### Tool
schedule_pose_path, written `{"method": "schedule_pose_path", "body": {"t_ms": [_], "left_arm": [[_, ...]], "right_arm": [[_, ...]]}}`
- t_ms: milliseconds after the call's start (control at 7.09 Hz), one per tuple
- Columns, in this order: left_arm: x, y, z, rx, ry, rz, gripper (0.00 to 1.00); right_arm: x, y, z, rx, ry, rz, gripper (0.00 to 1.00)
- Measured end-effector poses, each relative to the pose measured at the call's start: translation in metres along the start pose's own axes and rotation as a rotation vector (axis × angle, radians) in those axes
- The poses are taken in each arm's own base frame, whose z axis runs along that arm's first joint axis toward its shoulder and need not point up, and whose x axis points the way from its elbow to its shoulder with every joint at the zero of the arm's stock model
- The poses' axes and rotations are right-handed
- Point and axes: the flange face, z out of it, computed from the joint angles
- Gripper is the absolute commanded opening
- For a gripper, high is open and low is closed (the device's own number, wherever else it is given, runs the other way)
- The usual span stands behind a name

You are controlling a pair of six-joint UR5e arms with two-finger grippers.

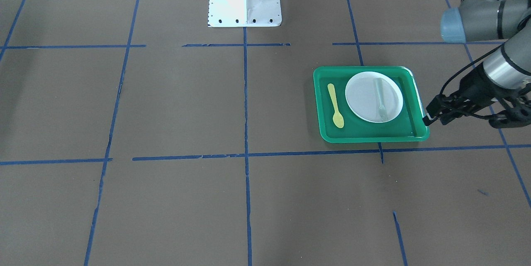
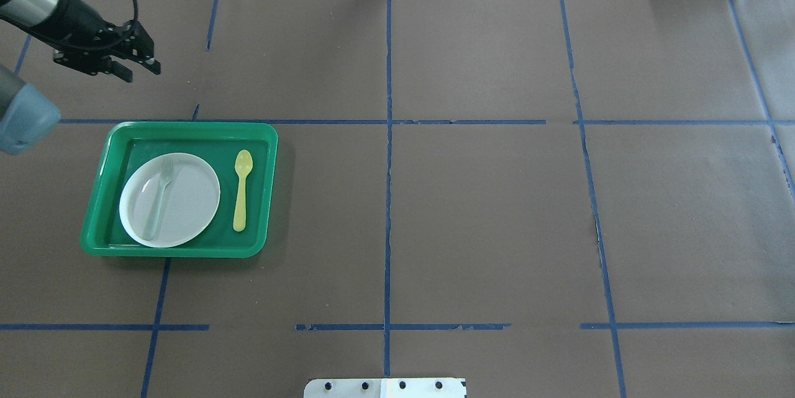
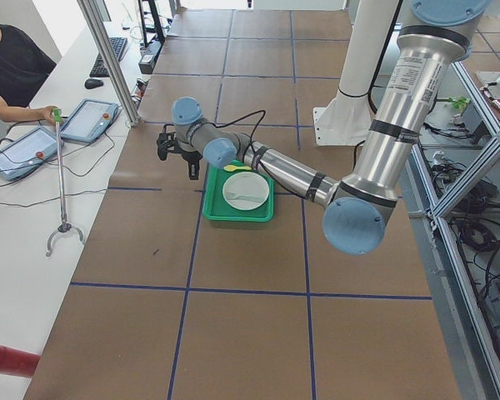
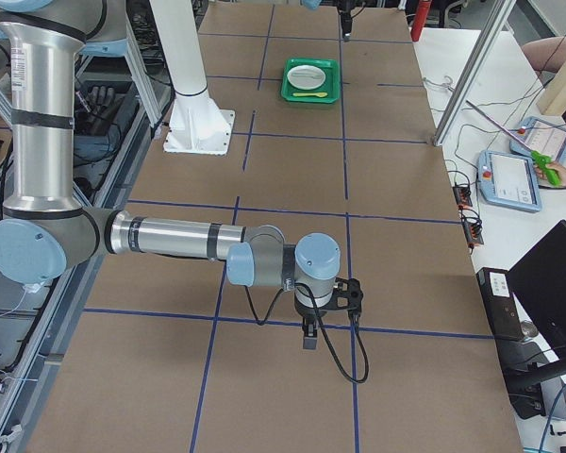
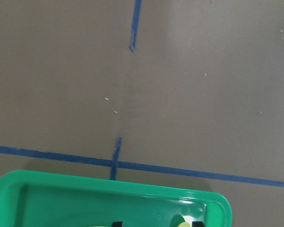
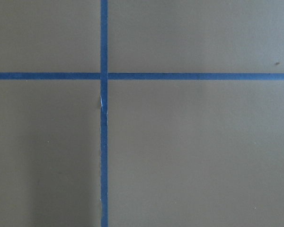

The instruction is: Place spoon

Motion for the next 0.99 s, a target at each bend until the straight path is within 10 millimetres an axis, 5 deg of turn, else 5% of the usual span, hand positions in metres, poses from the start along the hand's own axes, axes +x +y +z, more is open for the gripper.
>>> {"method": "schedule_pose_path", "body": {"t_ms": [423, 564, 705, 846, 987], "left_arm": [[-0.205, 0.034, -0.059, 0.014, -0.126, 0.19, 0.55], [-0.257, 0.043, -0.086, -0.002, -0.168, 0.209, 0.57], [-0.293, 0.052, -0.106, -0.033, -0.209, 0.192, 0.73], [-0.311, 0.059, -0.113, -0.067, -0.235, 0.157, 1.0], [-0.319, 0.065, -0.116, -0.084, -0.244, 0.137, 1.0]], "right_arm": [[0.0, 0.0, 0.0, 0.0, 0.0, 0.0, 1.0], [0.0, 0.0, 0.0, 0.0, 0.0, 0.0, 1.0], [0.0, 0.0, 0.0, 0.0, 0.0, 0.0, 1.0], [0.0, 0.0, 0.0, 0.0, 0.001, 0.0, 1.0], [0.0, 0.0, 0.0, 0.0, 0.001, 0.0, 1.0]]}}
